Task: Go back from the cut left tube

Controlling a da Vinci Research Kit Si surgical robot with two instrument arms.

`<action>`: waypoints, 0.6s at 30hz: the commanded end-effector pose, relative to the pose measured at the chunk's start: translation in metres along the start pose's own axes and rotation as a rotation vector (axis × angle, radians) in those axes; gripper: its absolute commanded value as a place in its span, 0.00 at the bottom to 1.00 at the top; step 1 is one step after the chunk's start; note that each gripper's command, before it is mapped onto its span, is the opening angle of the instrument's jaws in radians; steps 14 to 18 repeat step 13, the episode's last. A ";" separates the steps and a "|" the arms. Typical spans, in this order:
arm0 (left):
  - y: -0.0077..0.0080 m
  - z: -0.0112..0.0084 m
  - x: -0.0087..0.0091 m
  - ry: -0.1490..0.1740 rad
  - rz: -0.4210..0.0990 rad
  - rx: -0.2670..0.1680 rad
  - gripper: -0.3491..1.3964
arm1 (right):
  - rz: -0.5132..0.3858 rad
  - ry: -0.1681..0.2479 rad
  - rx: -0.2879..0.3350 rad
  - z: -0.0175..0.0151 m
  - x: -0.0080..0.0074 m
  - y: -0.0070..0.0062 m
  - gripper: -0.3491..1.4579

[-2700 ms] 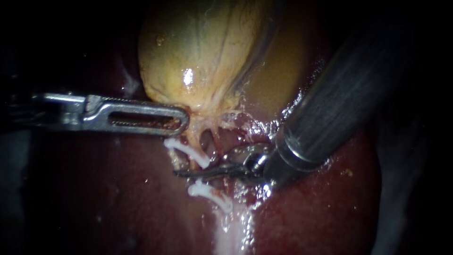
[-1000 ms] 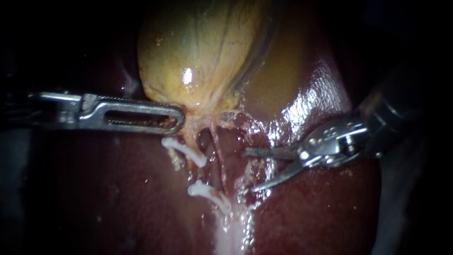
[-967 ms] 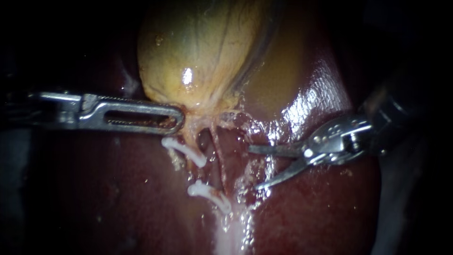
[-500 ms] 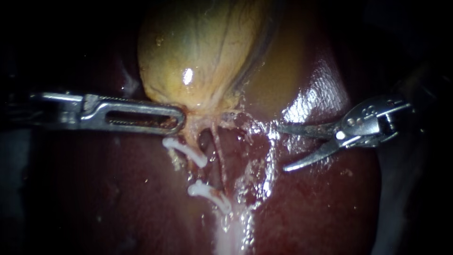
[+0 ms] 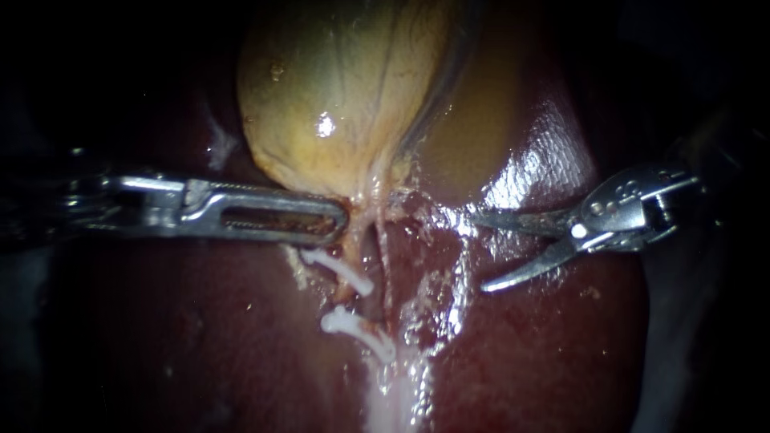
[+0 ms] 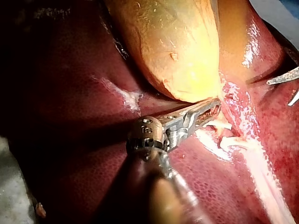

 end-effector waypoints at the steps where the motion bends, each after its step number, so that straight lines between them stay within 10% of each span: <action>1: 0.0000 0.0001 0.0000 -0.001 0.000 0.002 0.00 | 0.000 0.002 -0.002 0.0000 0.0000 0.0000 0.99; 18: -0.0001 0.0001 -0.0001 -0.003 0.001 -0.001 0.00 | 0.001 0.010 0.004 0.0000 0.0002 -0.0001 0.99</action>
